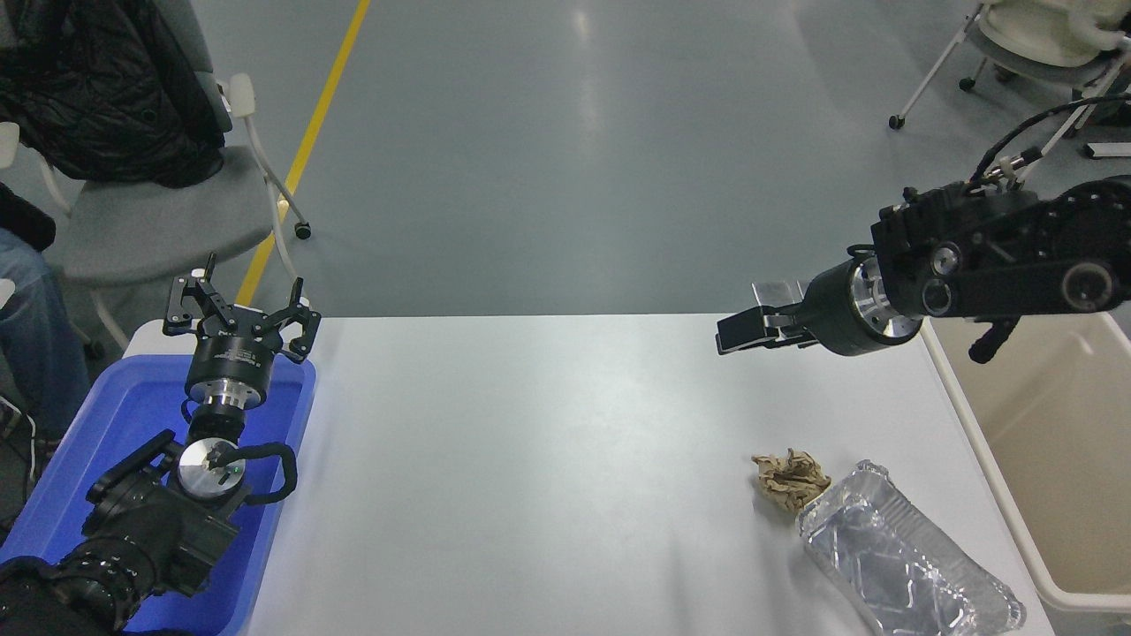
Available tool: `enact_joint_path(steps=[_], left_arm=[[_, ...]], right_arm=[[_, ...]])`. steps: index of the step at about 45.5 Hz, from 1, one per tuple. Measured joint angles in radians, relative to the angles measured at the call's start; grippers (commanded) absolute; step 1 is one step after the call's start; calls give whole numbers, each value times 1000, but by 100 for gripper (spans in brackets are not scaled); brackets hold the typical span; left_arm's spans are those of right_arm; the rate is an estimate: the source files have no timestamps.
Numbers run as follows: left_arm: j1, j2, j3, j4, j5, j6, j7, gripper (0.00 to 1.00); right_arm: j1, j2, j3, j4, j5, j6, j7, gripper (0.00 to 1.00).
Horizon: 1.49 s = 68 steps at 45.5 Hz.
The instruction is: Pick up paper cup place in dustbin
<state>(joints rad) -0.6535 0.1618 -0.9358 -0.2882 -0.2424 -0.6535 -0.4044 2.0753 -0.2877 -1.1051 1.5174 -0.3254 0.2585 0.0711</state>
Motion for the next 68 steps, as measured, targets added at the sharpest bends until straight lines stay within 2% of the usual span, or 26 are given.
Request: enact_joint_path(steps=[25, 37, 68], left_arm=[[0, -1, 0, 0, -1, 1, -1, 99], [1, -1, -1, 0, -1, 1, -1, 99], [2, -1, 0, 0, 0, 2, 0, 99]], right_arm=[[154, 57, -193, 109, 122, 202, -12, 100], [194, 71, -187, 123, 139, 317, -12, 100], [291, 119, -136, 131, 209, 462, -10, 100]])
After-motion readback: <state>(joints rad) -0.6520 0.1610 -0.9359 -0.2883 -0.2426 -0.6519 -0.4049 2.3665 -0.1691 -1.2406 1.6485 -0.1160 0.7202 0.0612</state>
